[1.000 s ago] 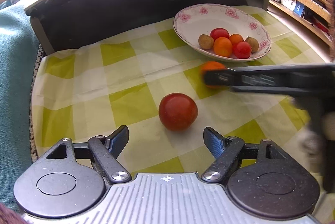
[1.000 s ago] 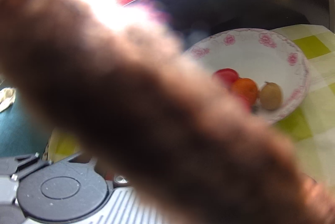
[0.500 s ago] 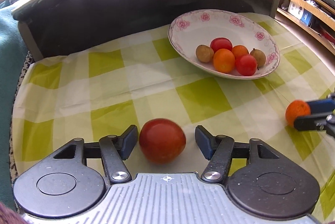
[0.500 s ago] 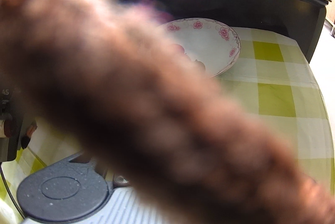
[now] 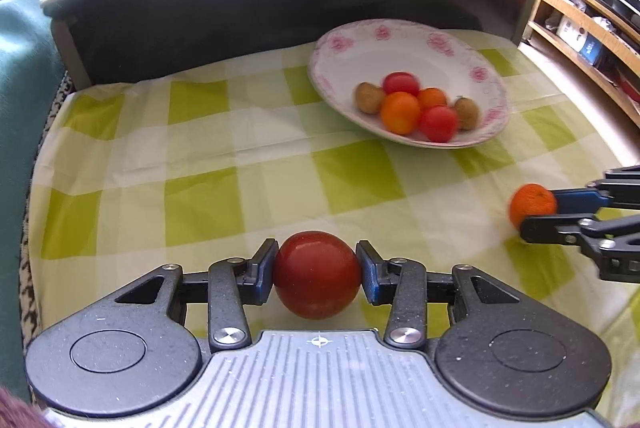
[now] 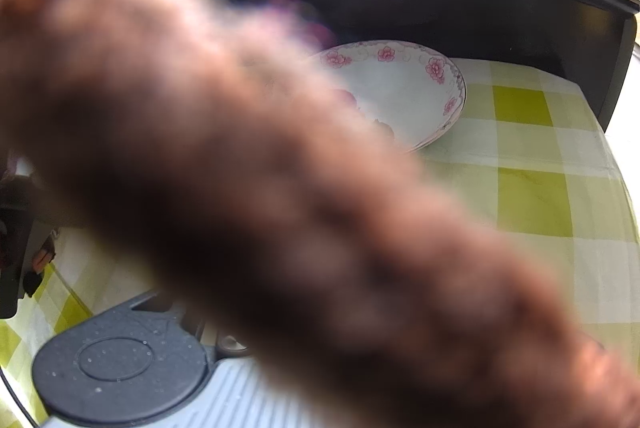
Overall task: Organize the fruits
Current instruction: 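Close the left tool on the large red tomato while the right tool holds the tangerine, then carry the large tomato and the tangerine over the white plate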
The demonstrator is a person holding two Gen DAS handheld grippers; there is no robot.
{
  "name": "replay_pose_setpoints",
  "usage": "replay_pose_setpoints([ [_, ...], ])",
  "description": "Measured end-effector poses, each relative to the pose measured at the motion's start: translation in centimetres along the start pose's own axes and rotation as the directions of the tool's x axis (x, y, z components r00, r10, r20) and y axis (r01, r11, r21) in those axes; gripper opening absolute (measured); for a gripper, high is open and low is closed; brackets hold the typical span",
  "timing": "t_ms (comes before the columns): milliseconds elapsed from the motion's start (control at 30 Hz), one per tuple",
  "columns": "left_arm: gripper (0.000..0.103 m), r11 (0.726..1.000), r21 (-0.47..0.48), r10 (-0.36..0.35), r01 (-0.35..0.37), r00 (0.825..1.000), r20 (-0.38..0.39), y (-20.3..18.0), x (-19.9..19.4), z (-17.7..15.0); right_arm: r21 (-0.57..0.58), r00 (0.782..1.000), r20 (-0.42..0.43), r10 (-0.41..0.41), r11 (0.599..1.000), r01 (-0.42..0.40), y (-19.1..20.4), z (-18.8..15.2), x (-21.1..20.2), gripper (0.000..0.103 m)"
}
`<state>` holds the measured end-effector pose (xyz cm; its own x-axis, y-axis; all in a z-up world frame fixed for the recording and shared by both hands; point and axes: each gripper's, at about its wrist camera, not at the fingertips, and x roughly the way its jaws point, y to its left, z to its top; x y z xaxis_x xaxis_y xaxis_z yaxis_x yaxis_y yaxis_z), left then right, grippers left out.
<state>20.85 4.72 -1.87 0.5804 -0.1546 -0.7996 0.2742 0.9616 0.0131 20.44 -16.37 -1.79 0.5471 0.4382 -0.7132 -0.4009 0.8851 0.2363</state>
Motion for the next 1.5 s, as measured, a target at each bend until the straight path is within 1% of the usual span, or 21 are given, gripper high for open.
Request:
replay_pose_setpoints([
  [33,0.051,1.0,0.008,-0.002,0.002,1.0,0.002,-0.6,-0.5,-0.2,0.0,1.0,0.001,0.002,1.0,-0.002,0.0,-0.1,-0.2,0.035],
  [133,0.051,0.999,-0.016,-0.03,0.03,1.0,-0.004,-2.0,-1.2,-1.2,-0.011,1.0,-0.019,-0.001,1.0,0.001,-0.1,-0.5,-0.1,0.035],
  [233,0.051,0.998,0.037,-0.039,0.04,0.999,-0.028,-3.4,-0.6,-1.8,-0.04,0.999,-0.033,-0.004,0.999,0.003,0.0,-1.1,0.3,0.035],
  [267,0.051,0.998,0.05,-0.035,0.036,0.999,-0.031,-3.6,-0.3,-1.9,-0.05,1.0,-0.031,-0.005,0.999,0.004,0.1,-1.1,0.3,0.035],
  [333,0.051,0.997,0.051,-0.049,0.052,0.998,-0.045,-3.6,0.3,-1.8,-0.068,0.999,-0.034,-0.004,0.998,0.002,0.2,-1.1,0.4,0.035],
  [400,0.053,0.997,0.057,-0.055,0.058,0.998,-0.043,-3.5,0.5,-1.7,-0.062,0.999,-0.038,-0.006,0.998,0.004,0.0,-1.1,0.5,0.036],
  [467,0.052,0.996,0.066,-0.064,0.066,0.997,-0.035,-3.4,0.5,-1.6,-0.077,0.999,-0.037,-0.002,0.997,0.0,0.1,-1.1,0.5,0.036],
  [500,0.054,0.995,0.069,-0.066,0.068,0.997,-0.034,-3.4,0.5,-1.6,-0.086,0.999,-0.037,-0.004,0.996,0.001,0.1,-1.1,0.5,0.036],
  [533,0.06,0.995,0.076,-0.064,0.066,0.997,-0.034,-3.5,0.5,-1.6,-0.09,0.999,-0.037,-0.004,0.996,0.001,0.2,-1.1,0.5,0.037],
  [600,0.068,0.994,0.089,-0.06,0.064,0.997,-0.039,-3.6,0.6,-1.8,-0.095,0.999,-0.042,0.009,0.995,-0.013,0.2,-1.0,0.6,0.042],
  [767,0.074,0.991,0.126,-0.048,0.054,0.998,-0.046,-3.7,0.5,-2.4,-0.111,0.999,-0.043,-0.001,0.994,-0.004,0.4,-1.0,0.5,0.042],
  [833,0.074,0.991,0.123,-0.053,0.058,0.998,-0.043,-3.7,0.4,-2.4,-0.117,0.999,-0.046,-0.004,0.993,-0.001,0.5,-0.9,0.5,0.042],
  [900,0.073,0.99,0.125,-0.055,0.06,0.998,-0.039,-3.7,0.3,-2.3,-0.122,0.999,-0.044,-0.009,0.993,0.003,0.5,-0.9,0.5,0.042],
  [1000,0.069,0.99,0.127,-0.06,0.065,0.997,-0.045,-3.8,0.3,-2.3,-0.129,0.999,-0.048,-0.013,0.992,0.007,0.6,-0.9,0.4,0.042],
  [1167,0.067,0.987,0.144,-0.068,0.075,0.996,-0.052,-4.3,0.2,-2.6,-0.128,0.998,-0.055,-0.017,0.992,0.01,0.4,-1.0,0.5,0.042],
  [1267,0.061,0.987,0.139,-0.07,0.077,0.996,-0.049,-4.3,0.2,-2.5,-0.127,0.998,-0.055,-0.019,0.992,0.011,0.4,-1.0,0.5,0.042],
  [1333,0.055,0.988,0.135,-0.069,0.075,0.996,-0.049,-4.3,0.3,-2.4,-0.125,0.998,-0.055,-0.019,0.992,0.012,0.3,-1.0,0.5,0.042],
  [1400,0.051,0.988,0.125,-0.083,0.089,0.995,-0.055,-4.3,0.3,-2.3,-0.127,0.998,-0.056,-0.019,0.992,0.011,0.3,-0.9,0.5,0.042],
  [1500,0.05,0.987,0.135,-0.08,0.087,0.995,-0.057,-4.4,0.2,-2.4,-0.126,0.998,-0.057,-0.022,0.992,0.015,0.2,-0.9,0.5,0.039],
])
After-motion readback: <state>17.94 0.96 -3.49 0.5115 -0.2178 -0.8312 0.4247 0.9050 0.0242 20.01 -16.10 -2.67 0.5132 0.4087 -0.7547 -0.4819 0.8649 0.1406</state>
